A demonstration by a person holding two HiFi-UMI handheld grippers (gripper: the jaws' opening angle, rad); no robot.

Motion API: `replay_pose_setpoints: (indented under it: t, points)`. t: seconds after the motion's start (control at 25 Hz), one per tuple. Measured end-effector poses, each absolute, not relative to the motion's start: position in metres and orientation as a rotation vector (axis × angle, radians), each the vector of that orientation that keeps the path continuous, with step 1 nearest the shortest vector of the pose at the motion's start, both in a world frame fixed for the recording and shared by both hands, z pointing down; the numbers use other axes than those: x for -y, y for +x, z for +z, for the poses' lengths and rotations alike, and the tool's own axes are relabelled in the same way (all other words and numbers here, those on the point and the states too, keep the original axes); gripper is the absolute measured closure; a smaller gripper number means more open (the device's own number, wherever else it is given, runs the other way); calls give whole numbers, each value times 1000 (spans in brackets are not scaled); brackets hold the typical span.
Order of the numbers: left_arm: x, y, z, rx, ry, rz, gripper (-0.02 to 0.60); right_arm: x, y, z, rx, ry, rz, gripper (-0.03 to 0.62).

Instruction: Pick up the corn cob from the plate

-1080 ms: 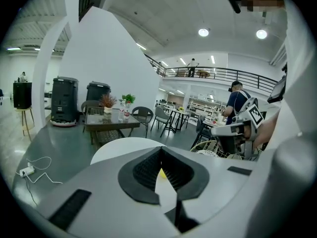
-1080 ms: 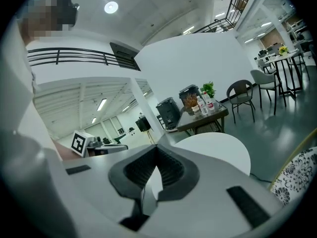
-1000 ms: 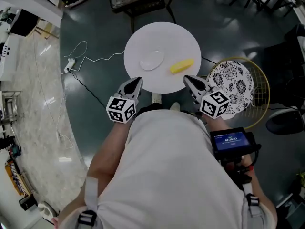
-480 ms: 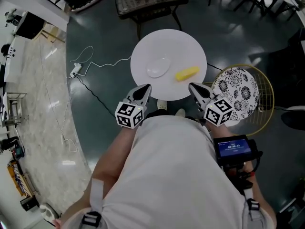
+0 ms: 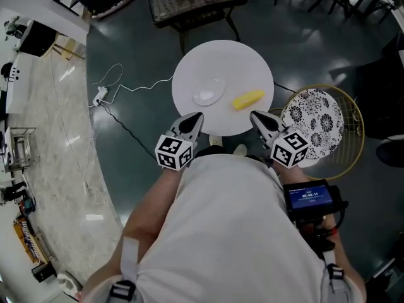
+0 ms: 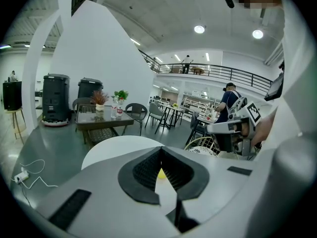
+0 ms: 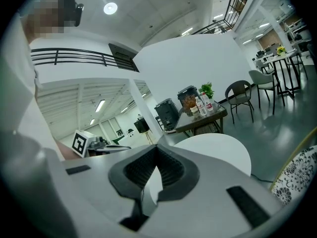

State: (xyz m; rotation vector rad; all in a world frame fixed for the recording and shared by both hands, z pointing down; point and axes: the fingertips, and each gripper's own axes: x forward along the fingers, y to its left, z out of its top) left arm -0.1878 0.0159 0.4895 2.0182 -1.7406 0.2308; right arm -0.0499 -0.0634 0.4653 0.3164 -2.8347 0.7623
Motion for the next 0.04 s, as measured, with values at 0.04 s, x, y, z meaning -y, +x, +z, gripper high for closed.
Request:
replay_pose_setpoints:
  t: [0.04]
  points:
    - [-15, -187, 490, 1739, 2019, 231, 572, 64, -50, 466, 2834, 317, 763, 586]
